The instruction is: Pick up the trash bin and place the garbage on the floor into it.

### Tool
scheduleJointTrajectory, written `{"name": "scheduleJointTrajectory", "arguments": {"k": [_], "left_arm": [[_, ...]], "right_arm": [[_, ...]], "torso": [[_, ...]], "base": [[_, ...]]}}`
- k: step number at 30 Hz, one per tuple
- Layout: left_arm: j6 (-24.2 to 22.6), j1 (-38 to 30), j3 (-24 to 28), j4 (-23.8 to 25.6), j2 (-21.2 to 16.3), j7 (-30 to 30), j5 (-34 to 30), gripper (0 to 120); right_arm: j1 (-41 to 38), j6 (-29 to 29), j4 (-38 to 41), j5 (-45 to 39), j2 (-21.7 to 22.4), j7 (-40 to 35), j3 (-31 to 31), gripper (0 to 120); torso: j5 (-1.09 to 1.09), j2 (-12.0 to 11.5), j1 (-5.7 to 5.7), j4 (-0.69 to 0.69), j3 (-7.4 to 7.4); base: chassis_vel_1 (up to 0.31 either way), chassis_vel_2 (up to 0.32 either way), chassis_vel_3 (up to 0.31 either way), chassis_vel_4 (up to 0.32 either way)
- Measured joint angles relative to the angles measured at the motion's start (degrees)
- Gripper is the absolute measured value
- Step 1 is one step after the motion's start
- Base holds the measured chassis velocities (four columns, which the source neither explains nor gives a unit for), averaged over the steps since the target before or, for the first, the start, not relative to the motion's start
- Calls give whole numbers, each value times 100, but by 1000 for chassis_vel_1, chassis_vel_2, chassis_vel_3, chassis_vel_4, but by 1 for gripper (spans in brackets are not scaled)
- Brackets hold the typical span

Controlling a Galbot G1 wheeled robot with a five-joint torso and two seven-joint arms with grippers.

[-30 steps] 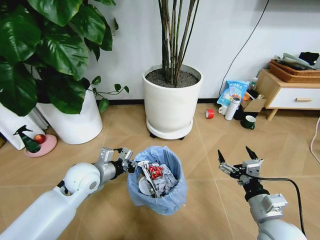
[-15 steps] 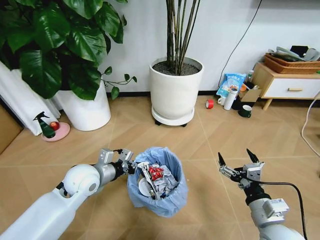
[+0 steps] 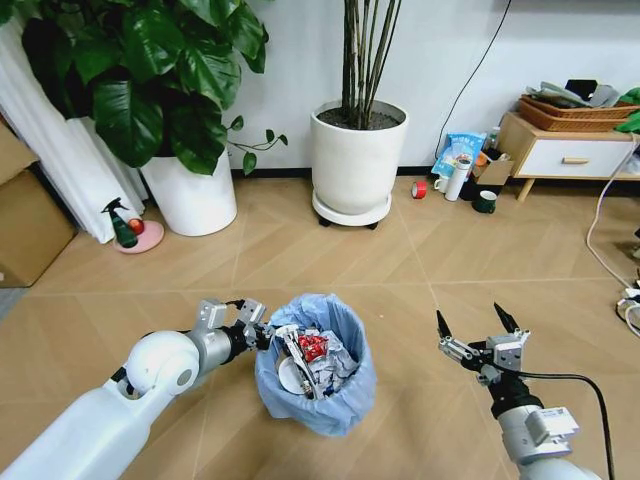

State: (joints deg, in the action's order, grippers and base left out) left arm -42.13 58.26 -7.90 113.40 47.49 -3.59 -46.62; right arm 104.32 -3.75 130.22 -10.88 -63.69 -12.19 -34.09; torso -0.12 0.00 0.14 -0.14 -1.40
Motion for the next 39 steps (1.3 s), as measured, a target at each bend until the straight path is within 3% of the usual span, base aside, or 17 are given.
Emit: {"name": "scheduleJointTrajectory", "arguments": {"k": [14,39], "left_arm": [[0,217,-300,24,-64,-16,36,0],[0,255,-330,109,-198,-20,-27,0]], "right_arm": [[-87,-15,-73,-12,104,11,162,100],[-48,-71,-90,24,75,37,166,100]], "torso": [[0,0,0,0,1],[2,0,0,-2,0]], "base": [[269,-127,-272,131],[280,-85,-279,86]]}}
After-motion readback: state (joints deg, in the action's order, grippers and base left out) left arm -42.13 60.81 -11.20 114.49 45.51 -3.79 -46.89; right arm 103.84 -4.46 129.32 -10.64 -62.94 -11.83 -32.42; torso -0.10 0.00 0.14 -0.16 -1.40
